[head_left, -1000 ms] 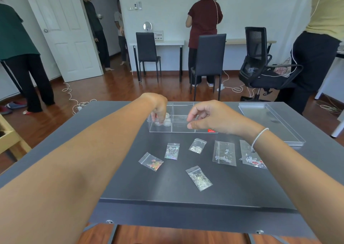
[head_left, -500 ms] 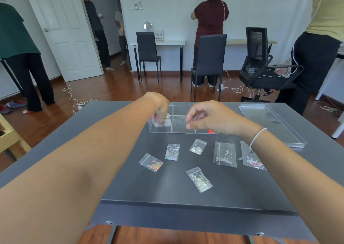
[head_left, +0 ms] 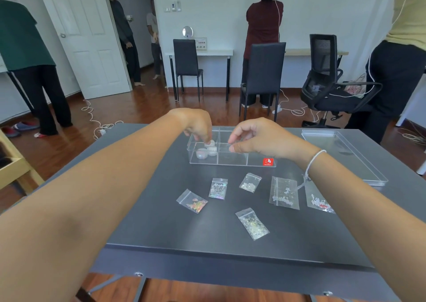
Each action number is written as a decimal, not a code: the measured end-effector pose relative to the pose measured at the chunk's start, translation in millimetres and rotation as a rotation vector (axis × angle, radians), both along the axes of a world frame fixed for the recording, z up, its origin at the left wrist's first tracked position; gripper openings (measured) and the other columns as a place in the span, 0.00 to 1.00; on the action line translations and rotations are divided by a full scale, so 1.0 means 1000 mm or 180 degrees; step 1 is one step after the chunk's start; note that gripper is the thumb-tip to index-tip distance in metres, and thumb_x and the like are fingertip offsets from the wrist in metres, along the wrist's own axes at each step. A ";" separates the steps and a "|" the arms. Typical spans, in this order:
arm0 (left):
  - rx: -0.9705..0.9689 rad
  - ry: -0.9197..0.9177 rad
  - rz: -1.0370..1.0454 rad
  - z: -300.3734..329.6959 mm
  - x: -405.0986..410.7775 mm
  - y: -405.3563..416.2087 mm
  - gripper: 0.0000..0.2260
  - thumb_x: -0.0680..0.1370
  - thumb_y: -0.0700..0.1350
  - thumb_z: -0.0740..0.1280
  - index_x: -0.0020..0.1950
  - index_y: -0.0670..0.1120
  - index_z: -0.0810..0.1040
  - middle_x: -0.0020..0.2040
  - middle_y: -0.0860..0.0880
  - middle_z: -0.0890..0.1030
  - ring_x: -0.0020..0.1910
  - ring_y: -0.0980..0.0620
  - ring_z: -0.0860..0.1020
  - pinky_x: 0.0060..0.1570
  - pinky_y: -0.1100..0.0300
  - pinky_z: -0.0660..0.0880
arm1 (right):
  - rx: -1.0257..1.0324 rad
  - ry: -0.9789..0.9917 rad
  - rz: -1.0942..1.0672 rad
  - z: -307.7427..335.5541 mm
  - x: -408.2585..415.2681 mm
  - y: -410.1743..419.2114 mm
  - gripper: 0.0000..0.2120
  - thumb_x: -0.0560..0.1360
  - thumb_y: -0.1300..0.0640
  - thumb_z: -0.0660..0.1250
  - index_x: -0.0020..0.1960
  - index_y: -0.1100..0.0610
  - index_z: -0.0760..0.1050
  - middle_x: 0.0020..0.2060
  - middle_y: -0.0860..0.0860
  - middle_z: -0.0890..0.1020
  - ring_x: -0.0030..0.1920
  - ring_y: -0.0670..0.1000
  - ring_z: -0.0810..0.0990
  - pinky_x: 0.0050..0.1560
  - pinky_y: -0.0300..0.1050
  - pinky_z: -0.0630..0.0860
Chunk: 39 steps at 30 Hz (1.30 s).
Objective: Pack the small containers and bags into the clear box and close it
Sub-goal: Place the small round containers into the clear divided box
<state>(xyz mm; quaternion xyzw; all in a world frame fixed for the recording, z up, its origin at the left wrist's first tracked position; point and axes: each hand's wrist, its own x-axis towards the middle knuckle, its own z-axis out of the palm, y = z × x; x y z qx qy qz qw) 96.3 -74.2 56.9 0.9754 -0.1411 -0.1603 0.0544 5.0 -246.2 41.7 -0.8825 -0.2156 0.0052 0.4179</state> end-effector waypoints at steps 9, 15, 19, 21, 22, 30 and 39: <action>-0.0381 -0.0297 0.0166 -0.007 -0.008 0.046 0.22 0.74 0.49 0.67 0.68 0.49 0.71 0.70 0.50 0.70 0.68 0.48 0.68 0.66 0.56 0.64 | -0.0333 0.0260 0.0068 0.011 0.035 0.032 0.06 0.72 0.61 0.68 0.48 0.54 0.79 0.37 0.48 0.81 0.36 0.44 0.78 0.45 0.34 0.76; -0.0559 -0.0071 0.0150 -0.018 -0.012 0.061 0.25 0.74 0.51 0.66 0.71 0.50 0.66 0.73 0.51 0.67 0.71 0.50 0.66 0.70 0.55 0.62 | -0.0793 0.0286 0.0070 0.004 0.053 0.054 0.07 0.70 0.61 0.68 0.48 0.55 0.79 0.35 0.47 0.79 0.37 0.49 0.78 0.44 0.39 0.75; -0.0632 -0.0044 0.0074 -0.023 -0.012 0.066 0.25 0.75 0.53 0.65 0.71 0.51 0.65 0.74 0.52 0.65 0.72 0.51 0.64 0.72 0.56 0.57 | -0.1378 0.0242 0.0099 0.003 0.063 0.066 0.06 0.70 0.59 0.70 0.47 0.54 0.79 0.40 0.47 0.79 0.44 0.50 0.77 0.46 0.41 0.73; -0.0667 -0.0066 0.0046 -0.025 -0.011 0.067 0.25 0.76 0.53 0.64 0.72 0.50 0.64 0.75 0.53 0.63 0.73 0.52 0.62 0.71 0.57 0.56 | -0.1630 0.0288 0.0103 0.005 0.067 0.071 0.05 0.69 0.59 0.70 0.46 0.54 0.79 0.45 0.51 0.80 0.49 0.52 0.78 0.51 0.45 0.75; -0.0680 -0.0076 0.0020 -0.027 -0.011 0.067 0.25 0.76 0.53 0.64 0.72 0.51 0.64 0.75 0.54 0.61 0.74 0.52 0.60 0.71 0.57 0.55 | -0.1721 0.0328 0.0102 0.007 0.069 0.074 0.05 0.69 0.59 0.70 0.45 0.54 0.80 0.47 0.52 0.81 0.51 0.54 0.78 0.54 0.47 0.75; -0.0878 -0.0052 0.0041 -0.032 -0.012 0.072 0.26 0.76 0.55 0.63 0.72 0.52 0.63 0.75 0.55 0.62 0.74 0.53 0.59 0.74 0.55 0.53 | -0.2413 0.0636 0.0006 0.012 0.080 0.077 0.15 0.71 0.55 0.68 0.56 0.58 0.80 0.55 0.53 0.82 0.46 0.52 0.74 0.58 0.48 0.74; -0.0896 -0.0042 0.0011 -0.030 -0.015 0.071 0.25 0.76 0.54 0.62 0.72 0.51 0.63 0.75 0.55 0.62 0.74 0.53 0.60 0.73 0.56 0.53 | -0.2885 0.0703 0.0056 0.012 0.085 0.086 0.18 0.70 0.51 0.71 0.58 0.57 0.79 0.51 0.51 0.81 0.41 0.51 0.73 0.46 0.44 0.71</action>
